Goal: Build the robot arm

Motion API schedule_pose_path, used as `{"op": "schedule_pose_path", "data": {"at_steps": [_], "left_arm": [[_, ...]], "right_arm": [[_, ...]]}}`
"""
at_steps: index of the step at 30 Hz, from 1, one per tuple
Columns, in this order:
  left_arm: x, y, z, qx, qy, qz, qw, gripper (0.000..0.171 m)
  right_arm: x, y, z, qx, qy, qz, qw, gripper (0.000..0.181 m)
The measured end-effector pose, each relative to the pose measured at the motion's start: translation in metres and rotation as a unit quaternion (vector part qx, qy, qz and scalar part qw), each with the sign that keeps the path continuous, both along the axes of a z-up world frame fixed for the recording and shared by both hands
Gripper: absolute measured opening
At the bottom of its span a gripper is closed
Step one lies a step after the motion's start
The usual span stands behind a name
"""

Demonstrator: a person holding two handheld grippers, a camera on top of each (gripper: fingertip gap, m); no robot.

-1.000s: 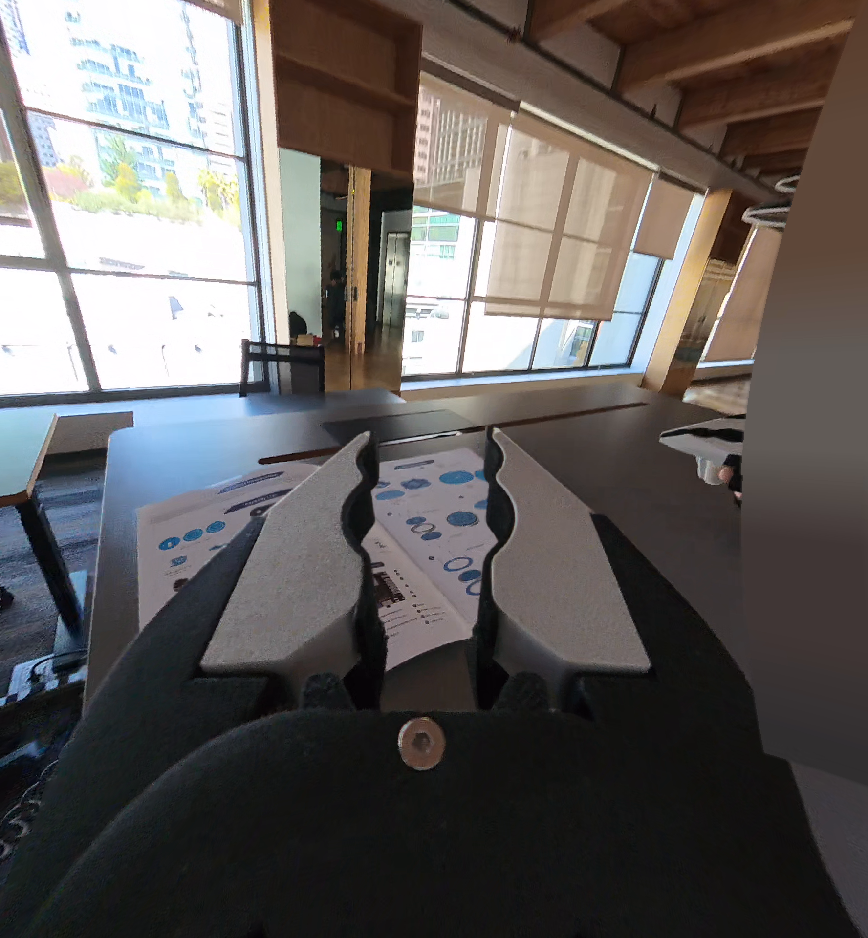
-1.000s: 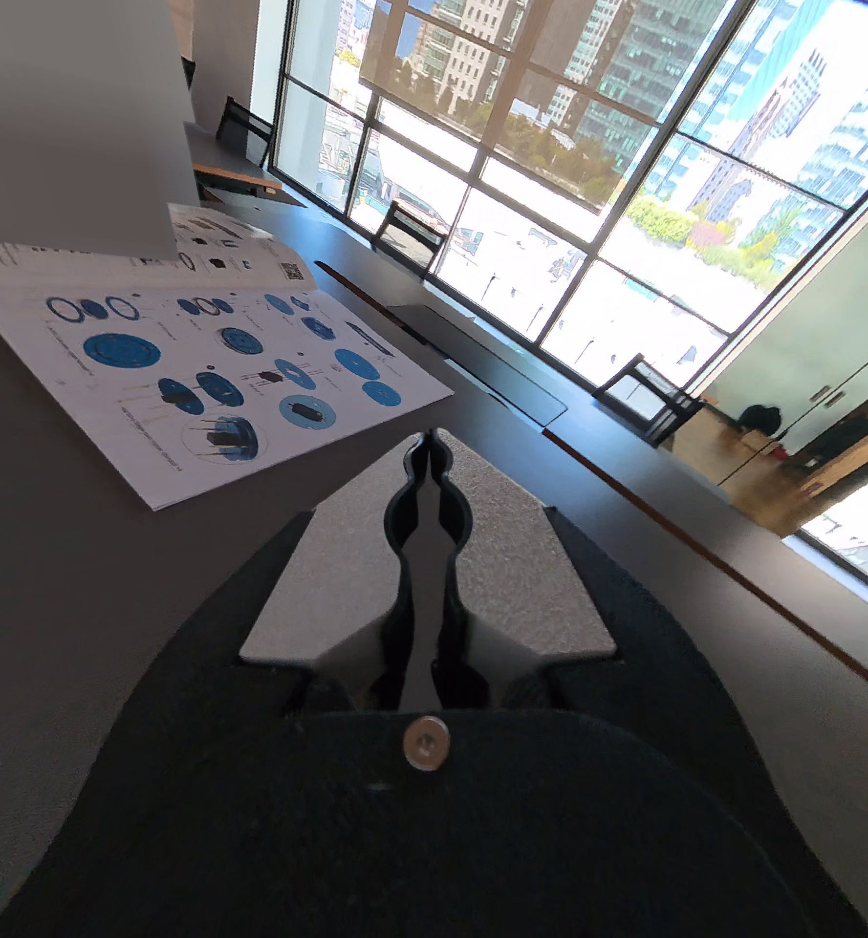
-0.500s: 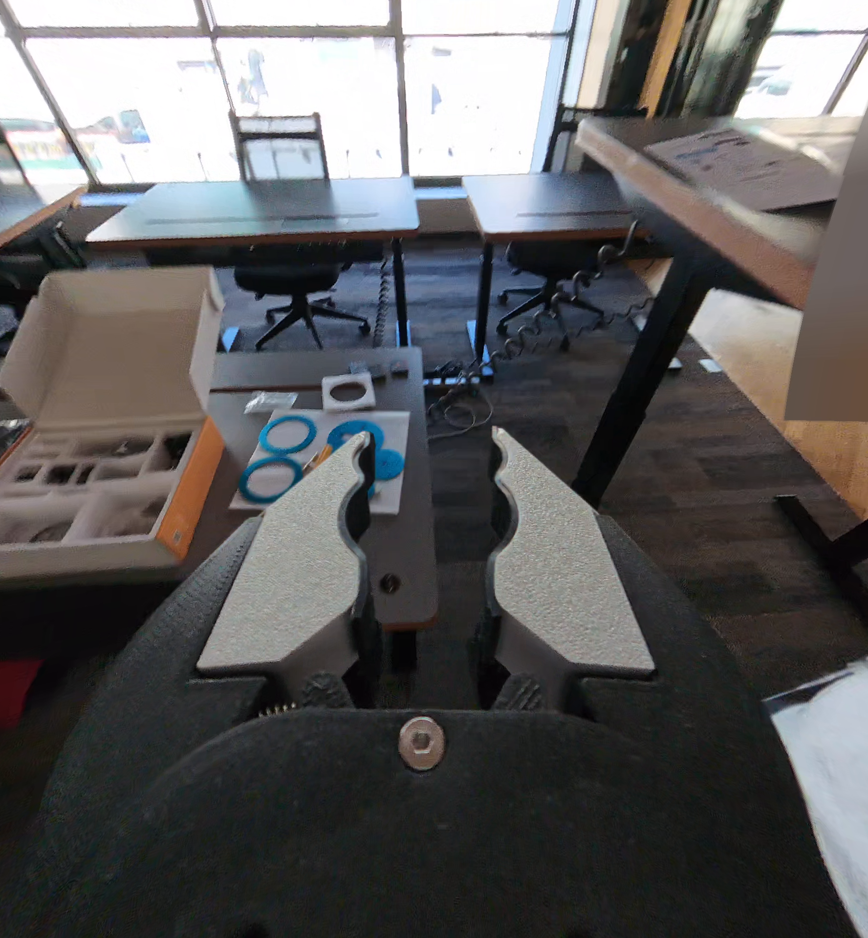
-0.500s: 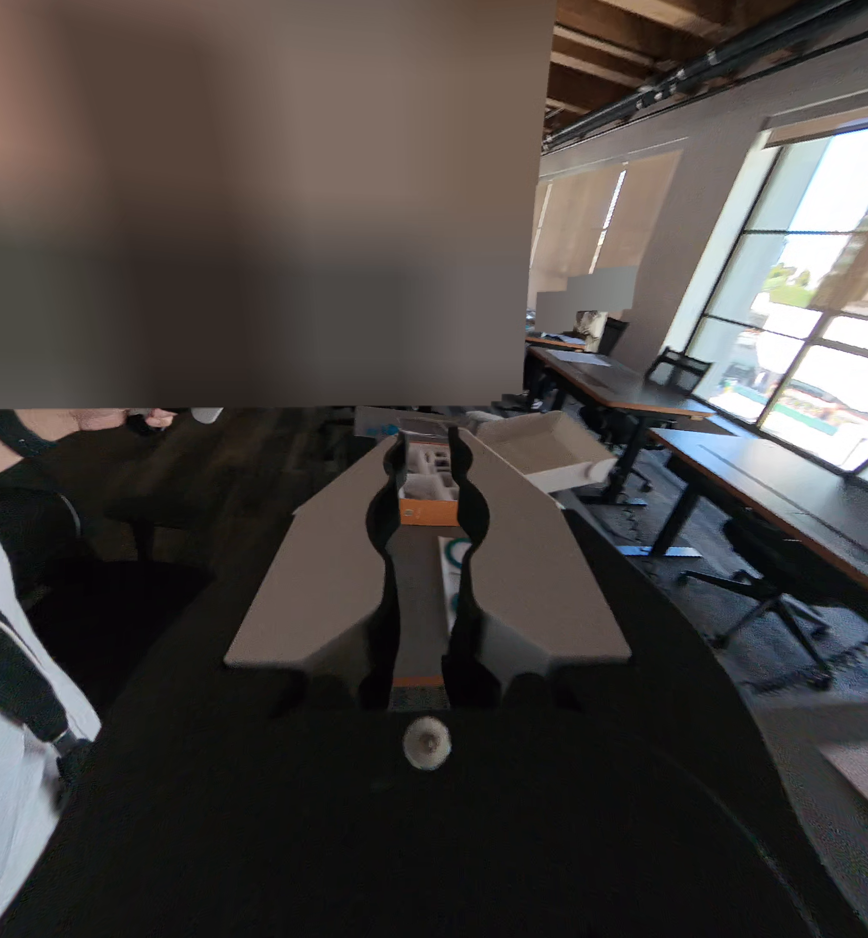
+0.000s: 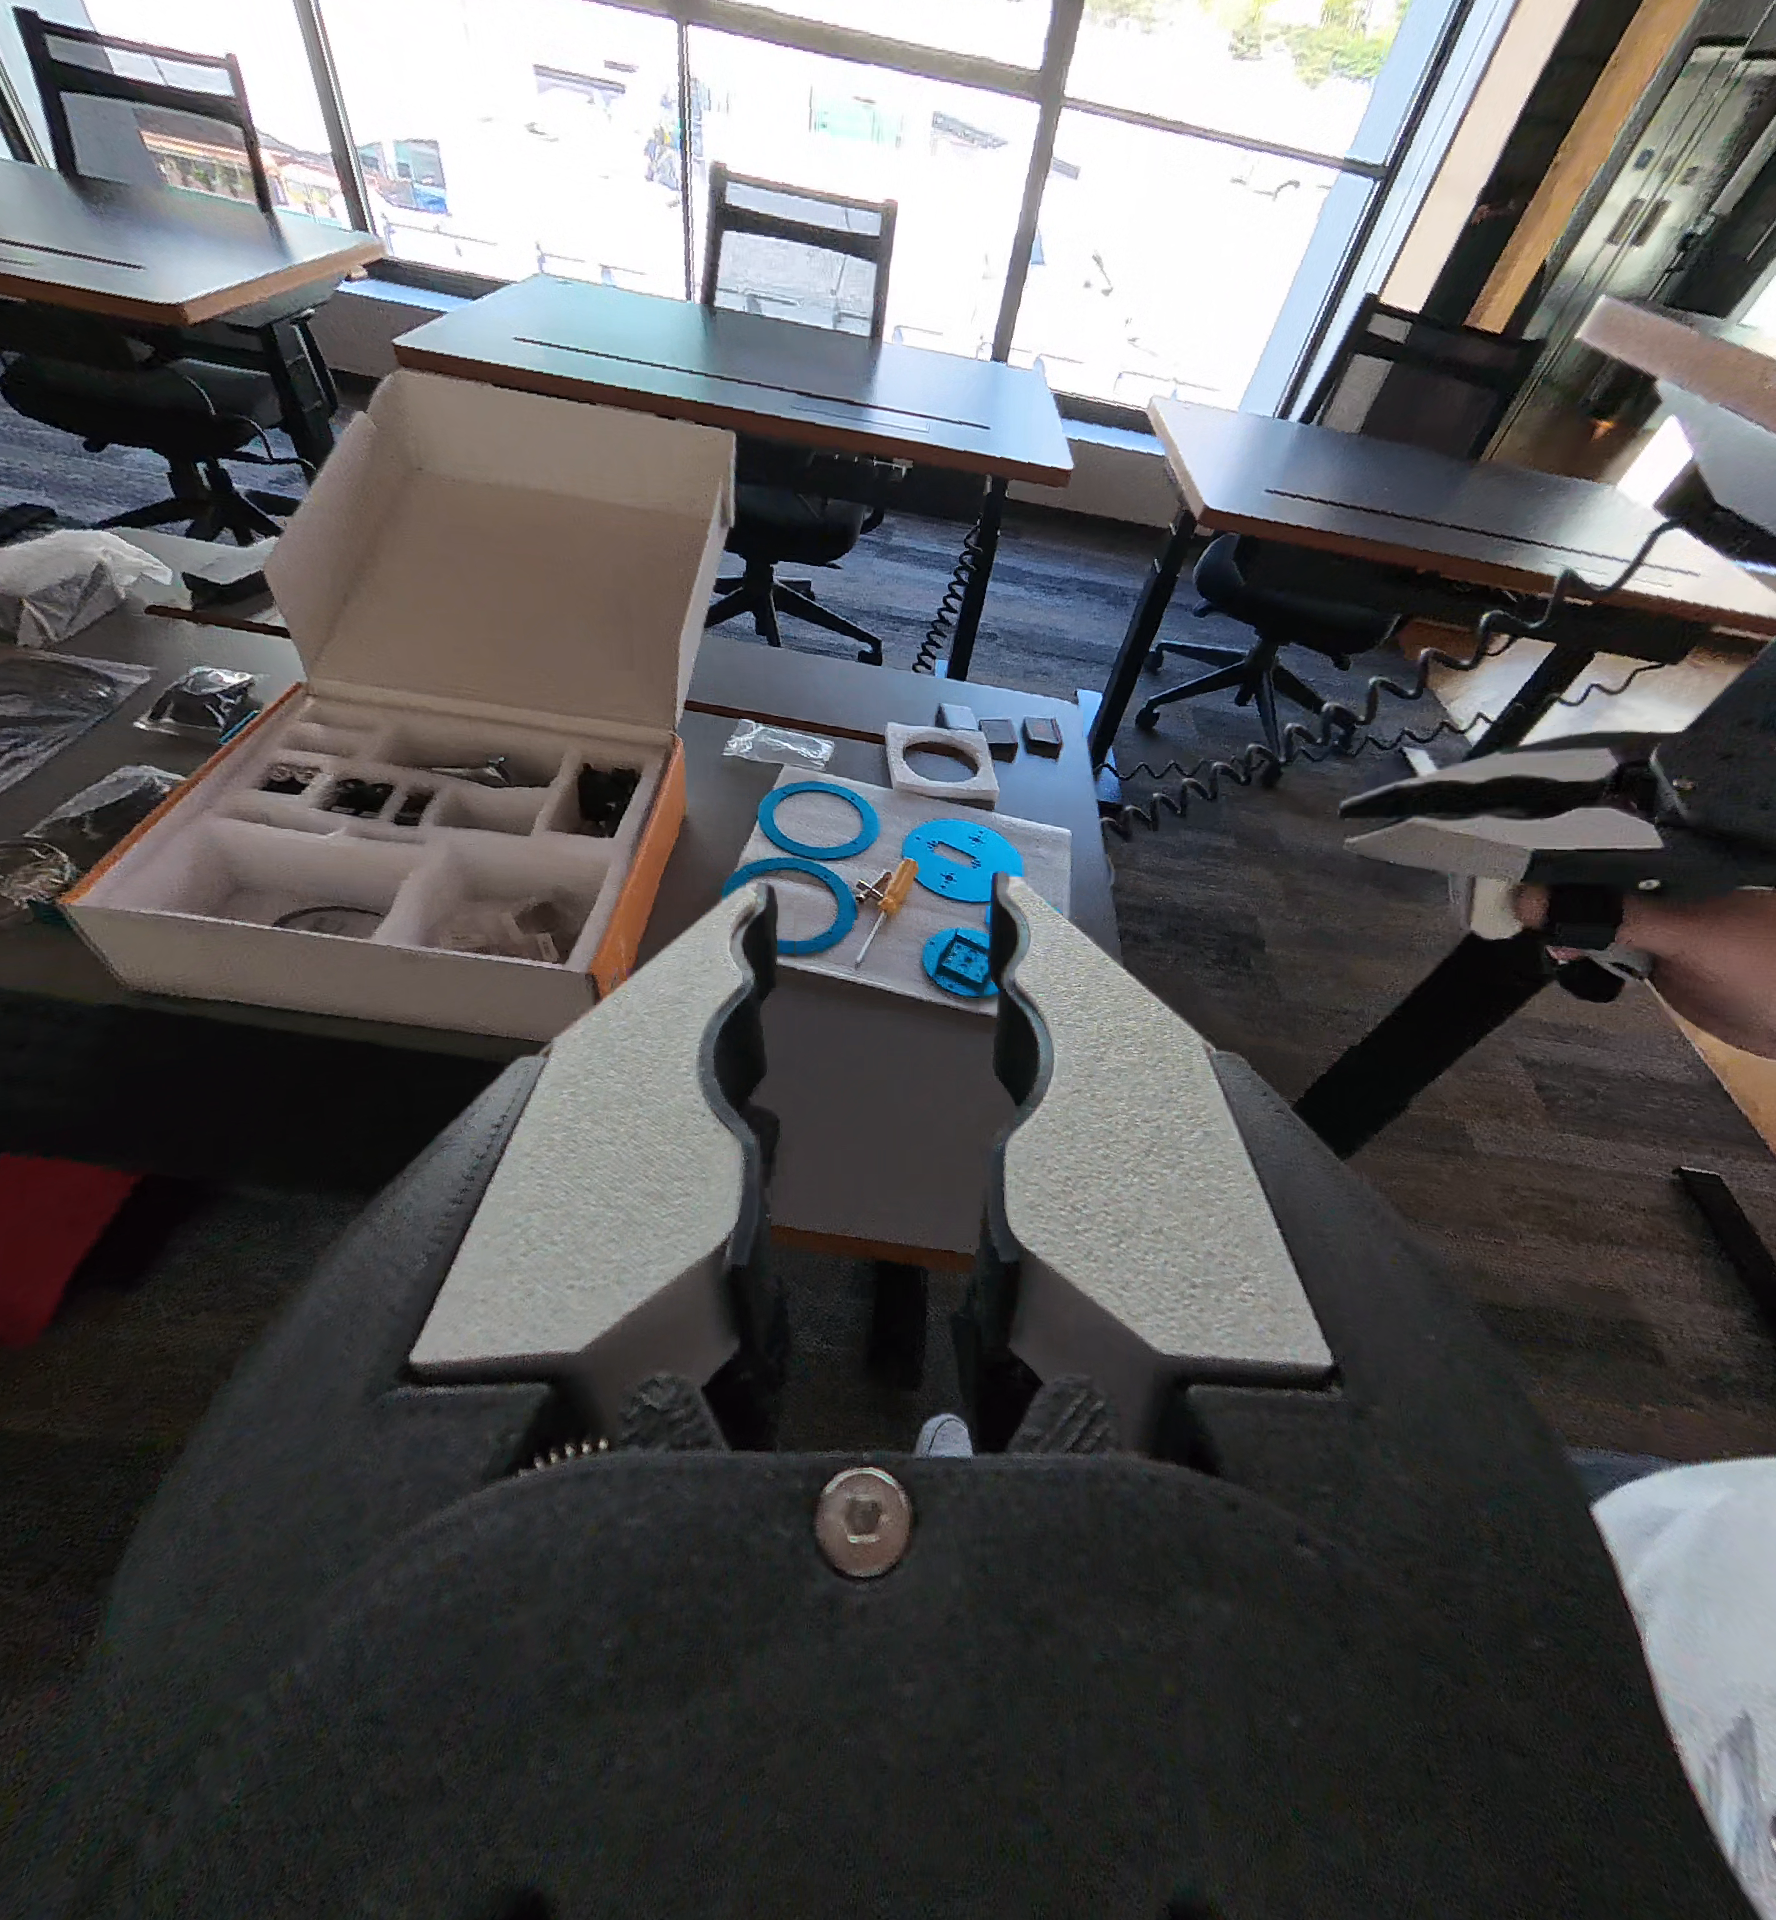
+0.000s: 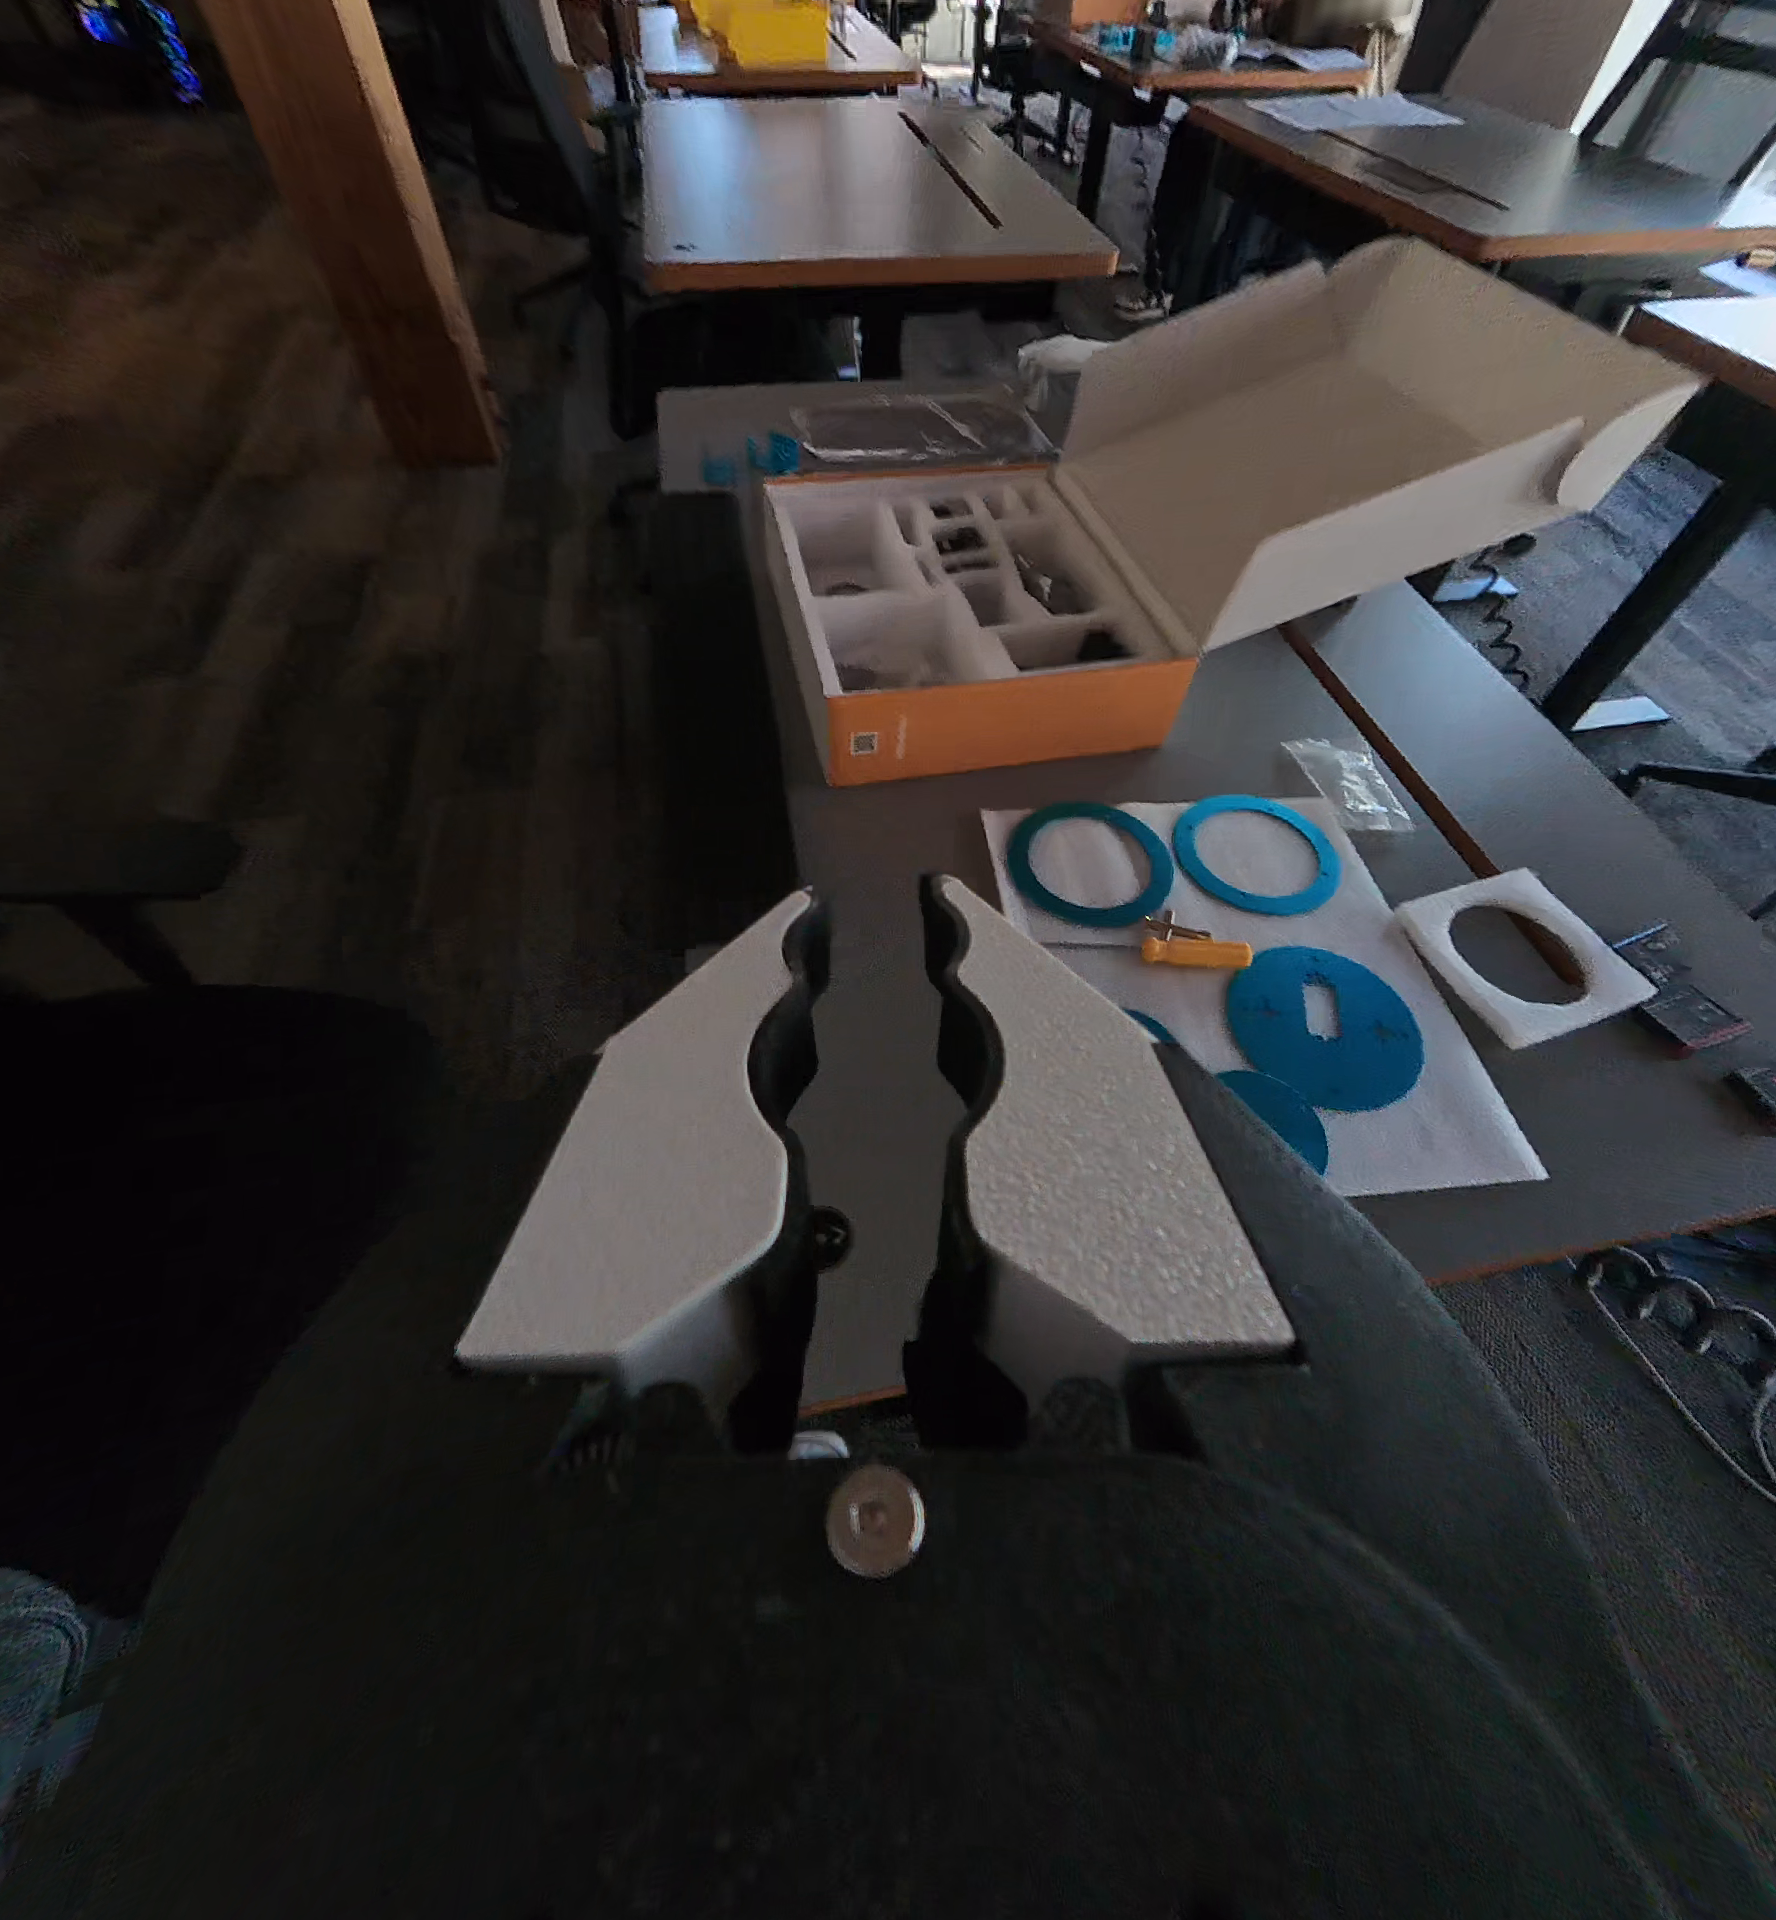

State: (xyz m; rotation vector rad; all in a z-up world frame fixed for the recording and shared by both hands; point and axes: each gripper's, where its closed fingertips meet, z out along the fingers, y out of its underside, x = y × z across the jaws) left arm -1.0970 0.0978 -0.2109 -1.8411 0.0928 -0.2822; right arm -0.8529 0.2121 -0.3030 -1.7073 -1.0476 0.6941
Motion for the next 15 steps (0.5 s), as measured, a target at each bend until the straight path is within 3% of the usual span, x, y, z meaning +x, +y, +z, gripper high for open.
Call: {"op": "schedule_pose_path", "data": {"at_steps": [6,11,15], "left_arm": [[-0.071,0.066,-0.018,-0.009,0.052,0.025,0.998,0.038],[-0.113,0.117,-0.026,-0.013,0.032,0.034,0.999,0.036],[-0.138,0.161,-0.032,-0.028,0.037,-0.004,0.999,0.035]], "right_arm": [[-0.044,0.077,-0.06,-0.011,-0.04,0.002,0.999,0.017],[-0.119,0.117,-0.091,-0.011,-0.083,0.082,0.993,0.017],[-0.195,0.144,-0.104,-0.024,-0.088,0.123,0.988,0.017]]}}
